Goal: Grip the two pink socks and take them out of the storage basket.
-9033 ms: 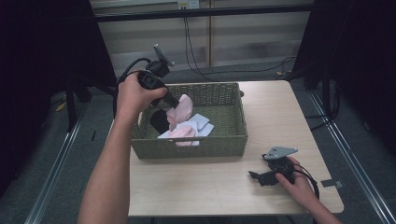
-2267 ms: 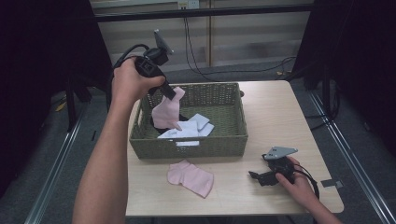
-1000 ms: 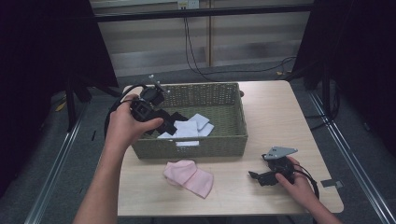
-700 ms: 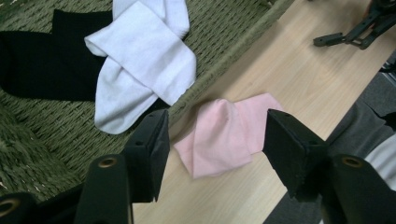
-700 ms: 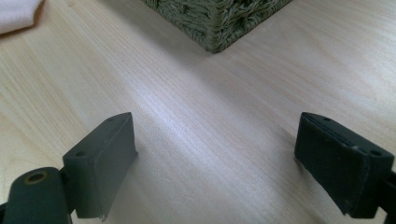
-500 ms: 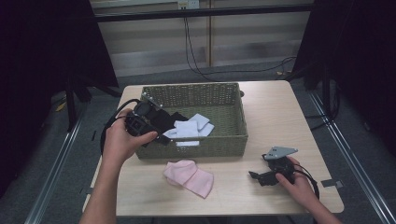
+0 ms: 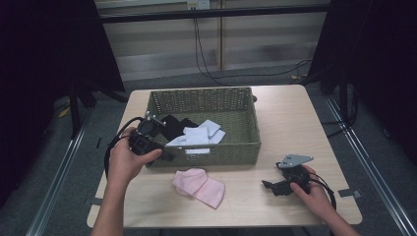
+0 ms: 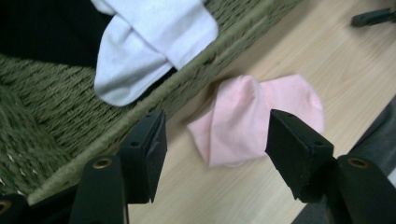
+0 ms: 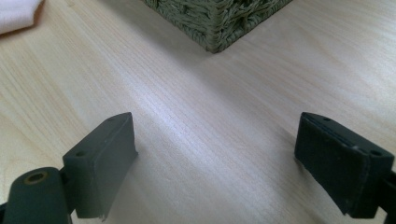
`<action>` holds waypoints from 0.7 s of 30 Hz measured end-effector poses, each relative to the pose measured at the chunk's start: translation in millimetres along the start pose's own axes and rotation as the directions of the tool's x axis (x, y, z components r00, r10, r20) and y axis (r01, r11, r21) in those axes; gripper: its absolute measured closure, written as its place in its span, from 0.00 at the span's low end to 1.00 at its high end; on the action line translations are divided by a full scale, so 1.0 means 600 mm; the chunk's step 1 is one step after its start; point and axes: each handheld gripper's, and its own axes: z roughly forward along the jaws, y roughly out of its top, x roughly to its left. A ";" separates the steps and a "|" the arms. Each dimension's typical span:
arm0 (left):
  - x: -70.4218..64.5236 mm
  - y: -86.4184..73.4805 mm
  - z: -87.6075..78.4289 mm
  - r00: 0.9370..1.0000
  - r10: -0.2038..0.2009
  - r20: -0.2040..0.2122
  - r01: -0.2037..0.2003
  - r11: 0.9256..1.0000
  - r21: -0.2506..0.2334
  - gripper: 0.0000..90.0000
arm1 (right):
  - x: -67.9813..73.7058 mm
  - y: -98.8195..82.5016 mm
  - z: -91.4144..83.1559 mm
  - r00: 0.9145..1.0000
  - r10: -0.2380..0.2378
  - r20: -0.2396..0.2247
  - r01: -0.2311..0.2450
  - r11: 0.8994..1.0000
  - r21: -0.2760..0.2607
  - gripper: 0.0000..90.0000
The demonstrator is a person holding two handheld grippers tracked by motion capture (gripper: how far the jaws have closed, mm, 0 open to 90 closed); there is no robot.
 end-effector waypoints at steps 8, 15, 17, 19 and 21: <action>0.012 -0.034 0.026 1.000 -0.019 -0.020 0.019 1.000 -0.010 0.40 | 0.000 0.000 0.000 1.000 0.001 0.000 -0.001 1.000 0.001 0.13; 0.014 -0.067 0.060 0.999 -0.033 -0.029 0.032 0.999 -0.035 0.39 | 0.000 0.000 0.000 1.000 0.002 0.000 -0.002 1.000 0.001 0.13; 0.013 -0.076 0.069 0.999 -0.035 -0.024 0.034 0.999 -0.041 0.38 | 0.000 0.000 0.000 1.000 0.001 0.000 -0.001 1.000 0.000 0.13; 0.011 -0.085 0.079 0.999 -0.033 -0.025 0.032 0.998 -0.048 0.38 | 0.000 0.000 0.000 1.000 0.002 0.000 -0.002 1.000 0.001 0.13; 0.010 -0.093 0.090 1.000 -0.029 -0.012 0.028 0.998 -0.060 0.38 | 0.000 0.000 0.000 1.000 0.001 0.000 -0.001 1.000 0.000 0.13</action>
